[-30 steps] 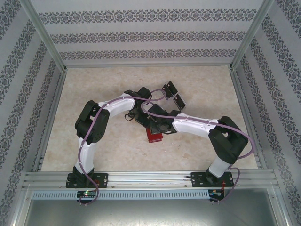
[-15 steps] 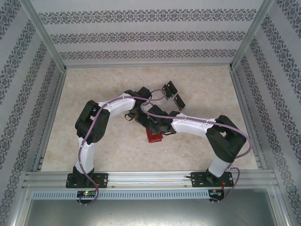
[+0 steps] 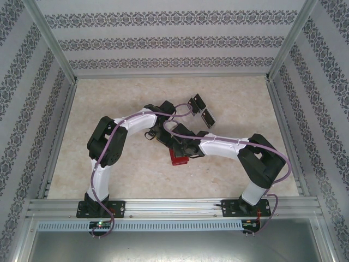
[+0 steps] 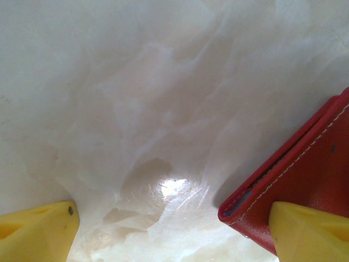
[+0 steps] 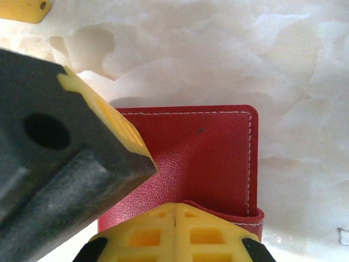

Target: Put the credit cards into the card holder

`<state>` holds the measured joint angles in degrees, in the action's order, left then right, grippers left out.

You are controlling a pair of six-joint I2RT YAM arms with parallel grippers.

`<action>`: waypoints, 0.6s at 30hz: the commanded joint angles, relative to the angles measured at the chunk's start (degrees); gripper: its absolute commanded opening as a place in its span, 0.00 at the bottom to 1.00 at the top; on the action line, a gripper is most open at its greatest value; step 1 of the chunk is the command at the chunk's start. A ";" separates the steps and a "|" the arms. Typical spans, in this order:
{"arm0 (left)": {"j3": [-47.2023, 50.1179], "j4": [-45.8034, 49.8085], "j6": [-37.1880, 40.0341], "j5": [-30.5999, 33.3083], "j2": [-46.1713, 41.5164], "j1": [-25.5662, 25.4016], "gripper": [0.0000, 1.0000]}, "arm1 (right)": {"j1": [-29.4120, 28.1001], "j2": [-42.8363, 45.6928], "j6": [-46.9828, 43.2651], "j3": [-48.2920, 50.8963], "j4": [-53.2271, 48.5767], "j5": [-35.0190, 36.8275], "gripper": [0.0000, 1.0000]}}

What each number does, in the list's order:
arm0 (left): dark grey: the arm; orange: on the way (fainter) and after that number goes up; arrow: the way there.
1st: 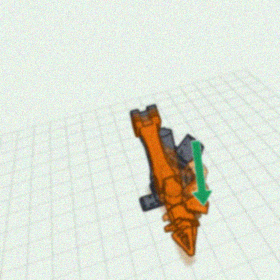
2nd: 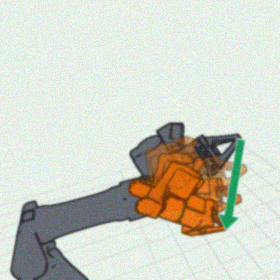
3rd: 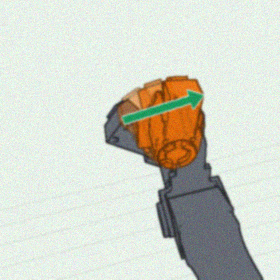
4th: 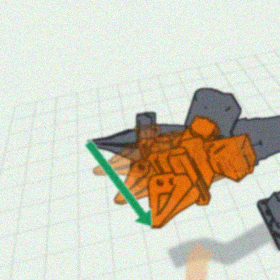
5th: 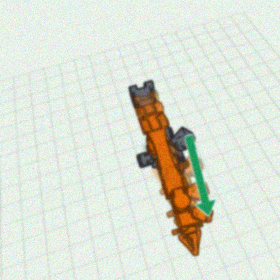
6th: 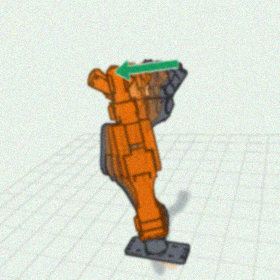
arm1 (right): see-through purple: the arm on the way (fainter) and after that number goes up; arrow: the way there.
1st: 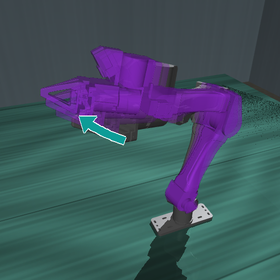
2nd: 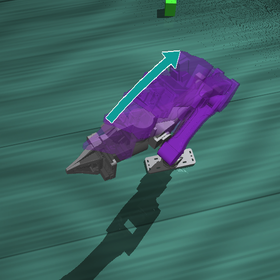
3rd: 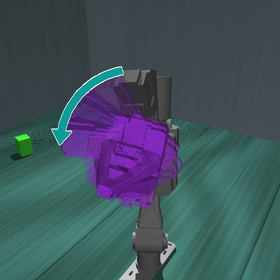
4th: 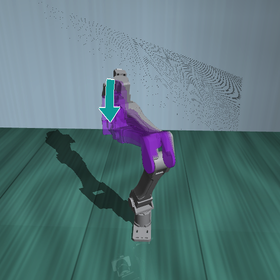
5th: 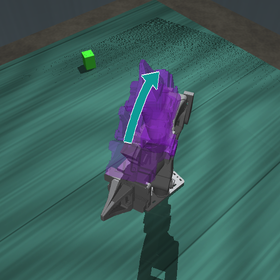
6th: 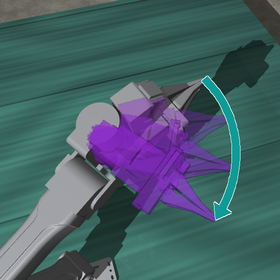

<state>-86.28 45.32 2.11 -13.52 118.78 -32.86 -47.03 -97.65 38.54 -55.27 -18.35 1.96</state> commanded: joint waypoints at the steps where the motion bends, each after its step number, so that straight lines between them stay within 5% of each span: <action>1: 0.62 -0.50 -0.09 -1.23 4.13 0.08 0.91 | -0.11 -0.94 1.40 2.82 -2.15 0.50 0.00; 18: 0.72 -0.32 -0.10 -1.26 4.04 0.06 0.91 | 4.09 -2.50 4.02 10.25 1.63 2.39 0.00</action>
<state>-86.28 45.34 2.09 -13.50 118.80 -32.86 -45.08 -95.50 42.02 -49.21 -9.41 -0.16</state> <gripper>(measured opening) 0.907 0.066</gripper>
